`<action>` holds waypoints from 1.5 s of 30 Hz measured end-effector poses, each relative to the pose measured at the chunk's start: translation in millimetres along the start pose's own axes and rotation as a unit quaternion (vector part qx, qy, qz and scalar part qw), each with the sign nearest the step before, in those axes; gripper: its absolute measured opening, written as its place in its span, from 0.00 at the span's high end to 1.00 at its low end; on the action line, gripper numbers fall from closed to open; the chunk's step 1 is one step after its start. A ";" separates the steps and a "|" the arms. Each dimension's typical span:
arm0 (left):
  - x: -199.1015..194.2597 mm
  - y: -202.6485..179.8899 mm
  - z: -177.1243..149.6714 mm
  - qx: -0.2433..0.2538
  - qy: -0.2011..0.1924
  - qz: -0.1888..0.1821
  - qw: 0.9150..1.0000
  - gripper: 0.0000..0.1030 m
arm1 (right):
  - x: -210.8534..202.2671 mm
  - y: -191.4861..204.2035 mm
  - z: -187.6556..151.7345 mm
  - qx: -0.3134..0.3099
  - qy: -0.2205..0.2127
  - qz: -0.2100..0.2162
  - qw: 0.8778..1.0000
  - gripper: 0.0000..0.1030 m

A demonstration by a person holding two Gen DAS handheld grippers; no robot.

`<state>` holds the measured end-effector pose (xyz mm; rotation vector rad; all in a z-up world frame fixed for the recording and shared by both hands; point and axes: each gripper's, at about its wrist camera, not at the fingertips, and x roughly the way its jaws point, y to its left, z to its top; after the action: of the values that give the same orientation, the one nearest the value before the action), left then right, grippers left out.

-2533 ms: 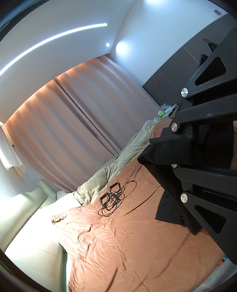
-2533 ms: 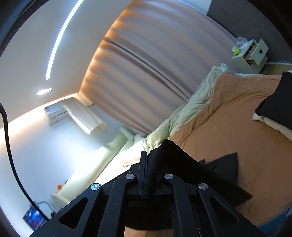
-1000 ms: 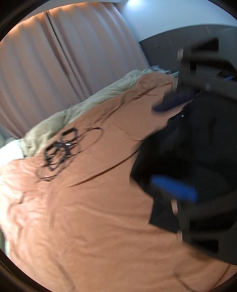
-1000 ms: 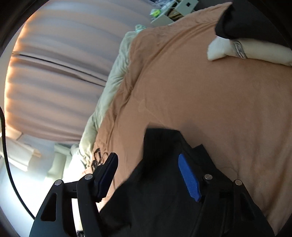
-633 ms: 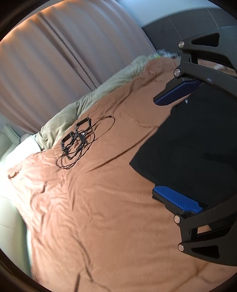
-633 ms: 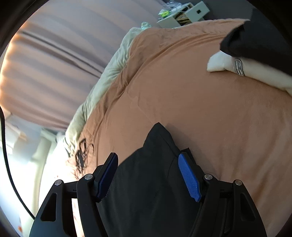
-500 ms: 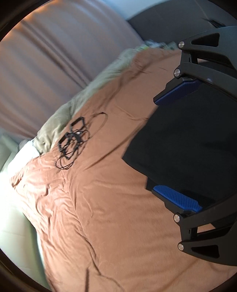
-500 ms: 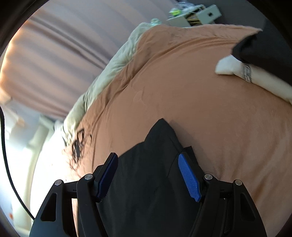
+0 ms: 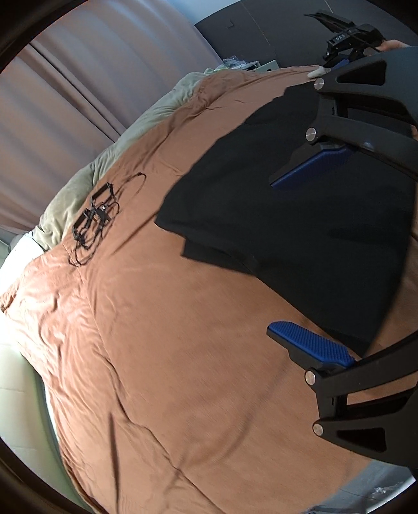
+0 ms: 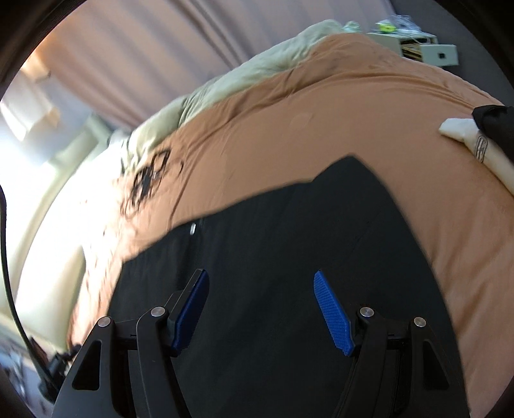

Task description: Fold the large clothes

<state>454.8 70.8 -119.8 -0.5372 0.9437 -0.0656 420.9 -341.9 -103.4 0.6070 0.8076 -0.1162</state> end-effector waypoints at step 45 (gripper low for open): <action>44.6 58.8 -65.7 -0.121 0.080 -0.133 0.980 0.58 | 64.4 102.9 -148.8 -0.193 0.146 -0.079 0.967 0.78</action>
<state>419.5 82.3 -211.3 -0.8923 1.0393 -0.2399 403.0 -166.9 -180.3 0.1906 1.1314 -0.0121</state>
